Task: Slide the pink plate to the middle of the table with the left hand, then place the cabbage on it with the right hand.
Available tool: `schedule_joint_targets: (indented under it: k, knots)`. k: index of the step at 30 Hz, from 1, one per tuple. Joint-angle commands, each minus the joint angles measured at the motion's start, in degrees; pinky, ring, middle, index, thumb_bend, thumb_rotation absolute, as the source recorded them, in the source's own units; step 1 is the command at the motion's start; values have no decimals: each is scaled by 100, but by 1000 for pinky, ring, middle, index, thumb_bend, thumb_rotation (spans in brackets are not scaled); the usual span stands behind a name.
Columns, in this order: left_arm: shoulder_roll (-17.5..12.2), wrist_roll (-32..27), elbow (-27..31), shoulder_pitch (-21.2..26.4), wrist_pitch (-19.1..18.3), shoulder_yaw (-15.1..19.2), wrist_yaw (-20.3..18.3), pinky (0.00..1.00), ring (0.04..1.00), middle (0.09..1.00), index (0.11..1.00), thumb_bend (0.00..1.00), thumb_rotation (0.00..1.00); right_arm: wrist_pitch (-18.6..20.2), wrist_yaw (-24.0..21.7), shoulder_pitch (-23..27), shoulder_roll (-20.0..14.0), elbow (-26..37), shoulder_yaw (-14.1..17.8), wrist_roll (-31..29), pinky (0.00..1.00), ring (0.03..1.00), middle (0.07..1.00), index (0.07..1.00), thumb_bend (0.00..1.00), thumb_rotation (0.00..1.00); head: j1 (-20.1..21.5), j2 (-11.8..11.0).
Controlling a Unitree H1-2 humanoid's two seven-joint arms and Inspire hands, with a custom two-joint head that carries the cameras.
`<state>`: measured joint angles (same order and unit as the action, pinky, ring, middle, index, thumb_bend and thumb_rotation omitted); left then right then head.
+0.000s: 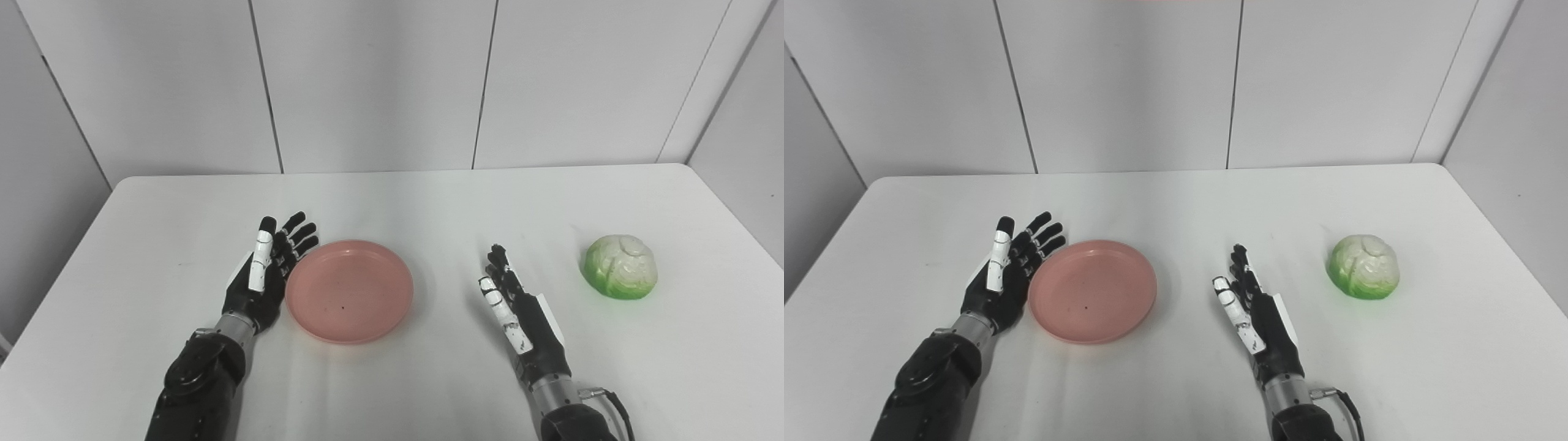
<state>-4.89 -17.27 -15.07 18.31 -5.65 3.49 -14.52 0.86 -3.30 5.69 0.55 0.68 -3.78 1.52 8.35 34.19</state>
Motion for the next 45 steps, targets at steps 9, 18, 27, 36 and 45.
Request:
schedule_joint_targets:
  k: [9, 18, 27, 36, 45]
  knots:
    - [330, 83, 831, -410, 68, -370, -85, 996, 979, 967, 962, 748, 942, 98, 22, 115, 130, 194, -81, 58, 995, 986, 1000, 1000, 633, 831, 138, 88]
    - [366, 15, 1160, -608, -279, -611, -158, 1000, 1000, 985, 980, 757, 964, 126, 44, 139, 126, 199, -81, 119, 994, 985, 1000, 1000, 648, 844, 115, 130]
    - [330, 148, 1236, -682, -226, -785, -209, 1000, 1000, 988, 980, 747, 970, 118, 77, 153, 159, 205, -39, 102, 990, 982, 1000, 1000, 647, 841, 141, 194]
    - [333, 338, 1149, -790, 69, -843, -222, 1000, 987, 972, 961, 727, 944, 28, 109, 198, 197, 188, 27, 50, 1000, 999, 1000, 1000, 664, 869, 157, 237]
    - [378, 753, 935, -804, 697, -742, 48, 1000, 997, 995, 992, 691, 960, 117, 199, 205, 196, 246, 31, 85, 1000, 999, 1000, 1000, 661, 877, 159, 252]
